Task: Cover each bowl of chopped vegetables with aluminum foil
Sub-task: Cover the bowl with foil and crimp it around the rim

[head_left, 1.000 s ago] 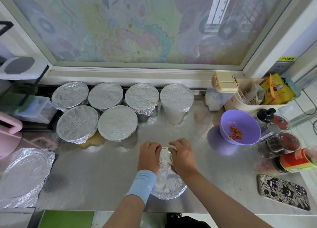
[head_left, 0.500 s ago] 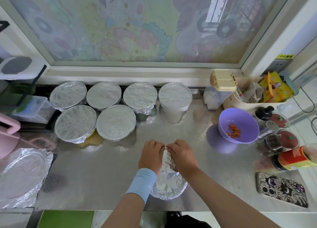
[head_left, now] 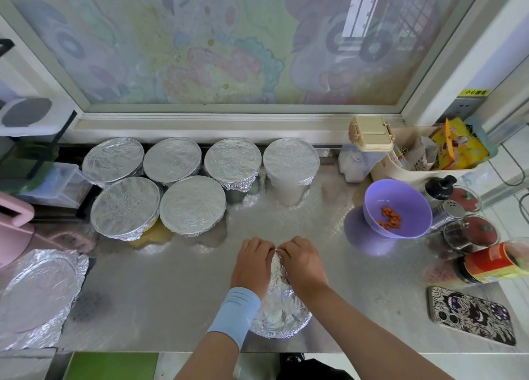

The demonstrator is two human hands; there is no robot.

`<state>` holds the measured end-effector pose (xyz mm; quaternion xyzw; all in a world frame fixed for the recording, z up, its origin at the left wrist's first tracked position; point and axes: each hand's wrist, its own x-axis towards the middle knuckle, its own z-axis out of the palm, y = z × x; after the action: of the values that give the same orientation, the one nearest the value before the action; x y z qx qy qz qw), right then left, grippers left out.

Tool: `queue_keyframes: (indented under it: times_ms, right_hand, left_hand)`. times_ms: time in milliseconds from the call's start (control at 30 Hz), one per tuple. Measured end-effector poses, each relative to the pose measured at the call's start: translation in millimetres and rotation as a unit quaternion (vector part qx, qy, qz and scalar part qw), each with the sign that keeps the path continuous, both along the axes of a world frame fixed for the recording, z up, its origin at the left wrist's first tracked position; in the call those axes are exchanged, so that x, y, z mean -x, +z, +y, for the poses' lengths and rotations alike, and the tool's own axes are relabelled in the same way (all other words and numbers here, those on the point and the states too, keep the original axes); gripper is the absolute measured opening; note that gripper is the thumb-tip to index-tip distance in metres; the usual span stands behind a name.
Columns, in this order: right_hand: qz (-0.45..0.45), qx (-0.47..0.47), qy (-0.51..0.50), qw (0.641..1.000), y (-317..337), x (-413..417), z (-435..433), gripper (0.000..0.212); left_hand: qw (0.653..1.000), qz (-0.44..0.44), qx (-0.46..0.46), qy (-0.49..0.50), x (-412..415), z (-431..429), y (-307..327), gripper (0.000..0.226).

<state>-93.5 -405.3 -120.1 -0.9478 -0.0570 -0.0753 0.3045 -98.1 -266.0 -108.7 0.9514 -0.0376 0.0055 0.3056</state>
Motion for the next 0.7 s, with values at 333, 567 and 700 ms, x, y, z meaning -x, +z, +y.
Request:
queue_keyframes:
  times_ms: [333, 567, 700]
  right_hand:
    - [-0.024, 0.014, 0.010, 1.000, -4.3, 5.4, -3.2, 0.005]
    - [-0.037, 0.038, 0.036, 0.998, -1.1, 2.6, -5.3, 0.009]
    - [-0.036, 0.055, 0.033, 0.997, 4.8, 1.8, -6.2, 0.007]
  left_hand:
    - [0.999, 0.024, 0.025, 0.039, 2.9, -0.4, -1.1, 0.021]
    - [0.999, 0.033, 0.007, 0.022, 6.5, 1.6, 3.8, 0.022]
    - [0.996, 0.036, 0.039, 0.077, 12.8, 2.7, 5.2, 0.016]
